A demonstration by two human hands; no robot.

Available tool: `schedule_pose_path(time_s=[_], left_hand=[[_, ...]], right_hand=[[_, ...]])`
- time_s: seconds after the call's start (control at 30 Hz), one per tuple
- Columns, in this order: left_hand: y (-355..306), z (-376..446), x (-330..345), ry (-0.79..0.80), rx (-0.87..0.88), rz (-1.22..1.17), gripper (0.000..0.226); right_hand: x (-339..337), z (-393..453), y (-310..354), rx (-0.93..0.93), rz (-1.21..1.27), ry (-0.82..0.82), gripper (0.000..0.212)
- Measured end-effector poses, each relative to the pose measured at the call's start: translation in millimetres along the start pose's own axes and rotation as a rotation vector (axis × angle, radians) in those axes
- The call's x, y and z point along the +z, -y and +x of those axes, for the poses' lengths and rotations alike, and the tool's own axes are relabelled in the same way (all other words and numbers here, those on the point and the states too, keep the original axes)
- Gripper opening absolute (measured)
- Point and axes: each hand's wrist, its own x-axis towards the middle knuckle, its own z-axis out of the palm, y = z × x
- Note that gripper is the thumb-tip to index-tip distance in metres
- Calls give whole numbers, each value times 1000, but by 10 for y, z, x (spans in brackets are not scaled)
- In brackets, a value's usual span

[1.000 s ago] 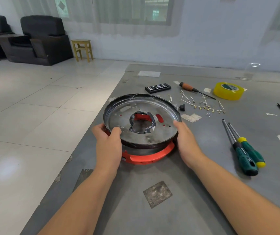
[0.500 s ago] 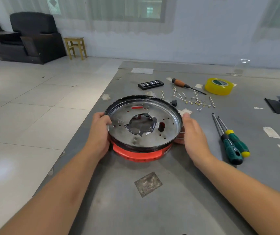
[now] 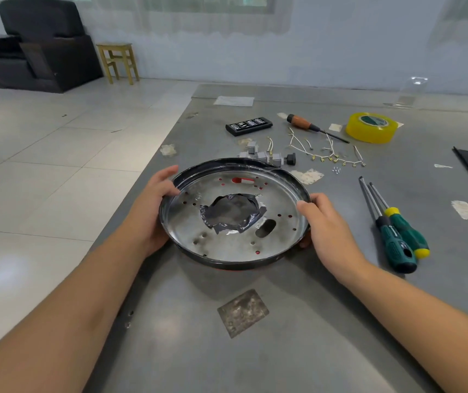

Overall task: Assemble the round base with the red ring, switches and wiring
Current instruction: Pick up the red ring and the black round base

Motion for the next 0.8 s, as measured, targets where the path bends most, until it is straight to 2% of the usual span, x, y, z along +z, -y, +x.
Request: schedule_pose_path(time_s=[0.07,0.13,0.23,0.33,0.43,0.53,0.63,0.8], left_hand=[[37,31,-12,-11,27,-16,52],[52,20,-15,47,33,-15,47],[57,8,-24,92,25,-102,38],[83,-12,-2,118,6,-183,46],[106,-29,34,156,19,-168,43],[99,-55,79,97,22,-140,41],[102,-58,103,-11,44,-105,48],[111,-81,58,-56,58,-170,60]], right_hand=[[-6,11,-18,17,-26,8,38],[2,17,-34,16,-21,11,40],[26,24,-24,6,-11,25,35],[32,4,-8,-9,-41,16,31],[12,-20,21,-10,-44,5,24],[-4,-28,42,-3,-41,-14,18],[-9,-40,48,11,-30,-20,21],[46,-55,61,-8,-87,-41,26]])
